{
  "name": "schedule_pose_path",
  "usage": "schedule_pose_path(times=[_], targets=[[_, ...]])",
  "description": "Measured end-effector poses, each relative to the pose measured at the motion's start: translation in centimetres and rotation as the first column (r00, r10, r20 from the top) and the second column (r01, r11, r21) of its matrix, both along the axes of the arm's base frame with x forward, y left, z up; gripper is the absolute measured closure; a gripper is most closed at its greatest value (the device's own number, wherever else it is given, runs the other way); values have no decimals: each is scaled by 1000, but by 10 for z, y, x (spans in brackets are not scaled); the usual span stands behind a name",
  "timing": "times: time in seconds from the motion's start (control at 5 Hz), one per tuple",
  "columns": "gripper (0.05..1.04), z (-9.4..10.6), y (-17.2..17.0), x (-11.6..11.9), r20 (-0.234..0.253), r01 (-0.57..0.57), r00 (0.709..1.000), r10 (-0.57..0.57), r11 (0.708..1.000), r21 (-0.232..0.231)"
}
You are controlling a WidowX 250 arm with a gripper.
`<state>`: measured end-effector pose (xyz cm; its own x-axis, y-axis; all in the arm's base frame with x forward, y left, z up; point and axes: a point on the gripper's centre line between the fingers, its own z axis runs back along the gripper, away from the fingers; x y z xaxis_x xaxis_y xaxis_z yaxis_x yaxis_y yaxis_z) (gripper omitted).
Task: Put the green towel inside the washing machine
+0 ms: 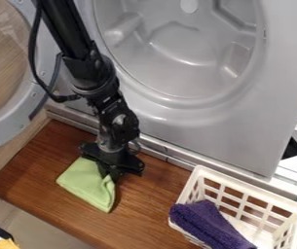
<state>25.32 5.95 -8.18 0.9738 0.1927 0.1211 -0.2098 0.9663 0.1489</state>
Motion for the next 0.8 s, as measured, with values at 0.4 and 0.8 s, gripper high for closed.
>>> schedule_pose_path(times=[0.4,0.8], targets=[[982,21,-18,-12,-2,-6,1000,6,998,-62],[982,45,-35,11,29,1,1000,3,989,-150]])
